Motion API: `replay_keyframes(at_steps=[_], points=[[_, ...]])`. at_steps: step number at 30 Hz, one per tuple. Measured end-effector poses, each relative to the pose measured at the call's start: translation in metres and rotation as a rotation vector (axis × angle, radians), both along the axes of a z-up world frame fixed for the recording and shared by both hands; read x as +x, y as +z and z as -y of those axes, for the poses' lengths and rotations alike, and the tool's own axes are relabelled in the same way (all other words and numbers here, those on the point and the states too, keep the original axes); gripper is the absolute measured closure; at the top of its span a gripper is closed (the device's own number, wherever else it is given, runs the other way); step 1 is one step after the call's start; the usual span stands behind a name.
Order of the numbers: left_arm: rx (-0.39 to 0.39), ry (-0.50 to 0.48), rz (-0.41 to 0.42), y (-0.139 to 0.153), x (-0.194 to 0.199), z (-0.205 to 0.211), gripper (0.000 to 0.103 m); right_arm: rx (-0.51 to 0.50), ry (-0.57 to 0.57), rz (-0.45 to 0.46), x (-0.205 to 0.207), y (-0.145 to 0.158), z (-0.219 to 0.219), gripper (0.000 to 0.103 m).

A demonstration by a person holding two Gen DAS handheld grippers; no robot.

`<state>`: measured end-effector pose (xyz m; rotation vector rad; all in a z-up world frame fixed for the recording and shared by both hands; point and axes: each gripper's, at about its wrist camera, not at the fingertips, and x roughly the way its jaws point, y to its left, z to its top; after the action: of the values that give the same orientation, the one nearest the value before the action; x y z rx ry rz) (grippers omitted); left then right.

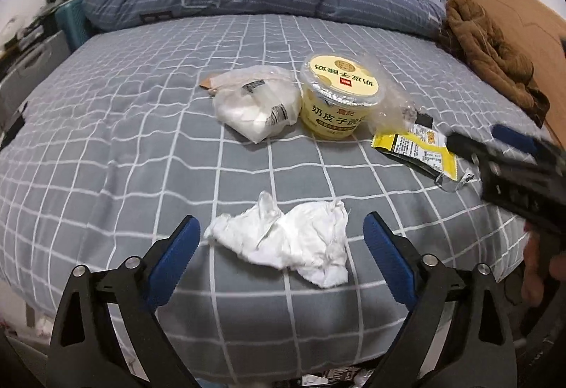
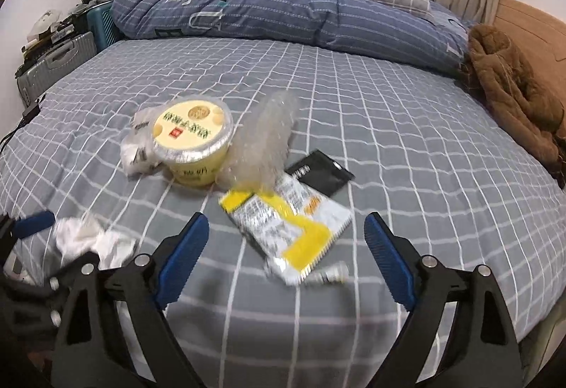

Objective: Collect trash
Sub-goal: 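Grasp the white tissue with the left tool while the right tool grasps the bubble wrap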

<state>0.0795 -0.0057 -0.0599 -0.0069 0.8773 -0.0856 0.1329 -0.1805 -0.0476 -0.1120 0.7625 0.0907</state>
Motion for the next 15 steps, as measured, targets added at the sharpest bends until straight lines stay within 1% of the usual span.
replay_keyframes(at_steps=[1,3,5,10,12,15], points=[[-0.003,-0.001,-0.009,-0.002,0.002,-0.001,0.014,0.002,0.001,0.0,0.004,0.0,-0.001,0.019],[-0.023,-0.007,-0.032,-0.006,0.006,-0.001,0.019,0.007,0.004,0.0,0.018,0.0,-0.003,0.019],[-0.033,-0.01,-0.038,-0.008,0.006,-0.001,0.021,0.01,0.006,0.002,0.029,0.0,-0.005,0.02],[-0.059,-0.022,-0.065,-0.015,0.009,0.001,0.033,0.016,0.02,-0.003,0.056,-0.001,-0.013,0.026],[-0.049,-0.028,-0.076,-0.019,0.01,0.005,0.039,0.014,0.02,-0.02,0.067,-0.007,-0.016,0.03],[-0.05,-0.03,-0.078,-0.02,0.009,0.007,0.044,0.025,0.019,-0.045,0.08,-0.013,-0.017,0.034]])
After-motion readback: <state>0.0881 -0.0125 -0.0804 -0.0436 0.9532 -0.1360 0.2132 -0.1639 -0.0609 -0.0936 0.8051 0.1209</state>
